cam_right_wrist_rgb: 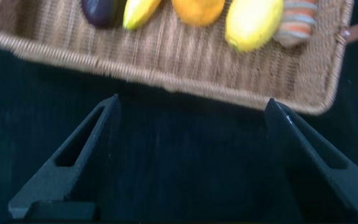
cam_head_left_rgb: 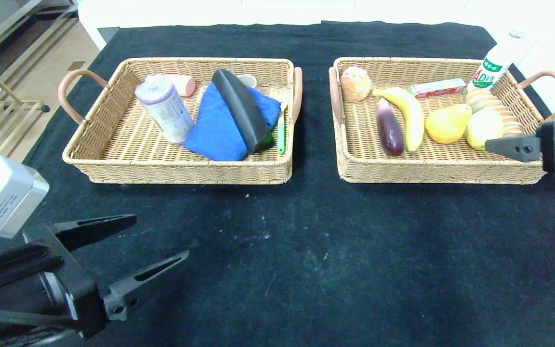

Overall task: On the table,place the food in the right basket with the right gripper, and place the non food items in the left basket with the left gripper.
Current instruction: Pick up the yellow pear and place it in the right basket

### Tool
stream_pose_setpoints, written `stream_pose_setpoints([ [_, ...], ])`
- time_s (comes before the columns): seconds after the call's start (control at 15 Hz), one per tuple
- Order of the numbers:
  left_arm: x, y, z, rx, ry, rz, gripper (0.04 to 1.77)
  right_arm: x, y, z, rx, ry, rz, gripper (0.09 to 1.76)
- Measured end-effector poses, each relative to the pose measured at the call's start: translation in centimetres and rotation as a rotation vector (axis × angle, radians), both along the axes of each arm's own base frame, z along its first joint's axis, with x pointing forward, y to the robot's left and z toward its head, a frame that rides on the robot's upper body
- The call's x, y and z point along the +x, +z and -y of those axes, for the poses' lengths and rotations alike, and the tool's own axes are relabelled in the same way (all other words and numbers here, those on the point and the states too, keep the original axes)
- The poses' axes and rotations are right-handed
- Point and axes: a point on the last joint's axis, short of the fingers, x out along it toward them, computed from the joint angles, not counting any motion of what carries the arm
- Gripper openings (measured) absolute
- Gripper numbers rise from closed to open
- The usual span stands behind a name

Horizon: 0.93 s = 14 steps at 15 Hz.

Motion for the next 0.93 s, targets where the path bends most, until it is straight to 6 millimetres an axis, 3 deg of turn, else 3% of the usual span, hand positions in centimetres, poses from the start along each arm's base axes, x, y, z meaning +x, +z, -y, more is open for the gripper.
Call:
stream_pose_setpoints([
  [0.33, -2.7, 0.2, -1.6, 0.002, 0.077, 0.027, 1.72, -9.5, -0.7, 2.8, -0.016, 0.095, -0.024, 1.70],
  [0.67, -7.2, 0.2, -4.7, 0.052, 0.214, 0.029, 1.72, -19.6, -2.4, 5.9, -0.039, 0.248, -0.045, 1.70],
  [0.93, -10.6, 2.1, -6.1, 0.024, 0.341, 0.120, 1.72, -25.5, -2.8, 7.3, -0.007, 0.251, 0.042, 1.70],
])
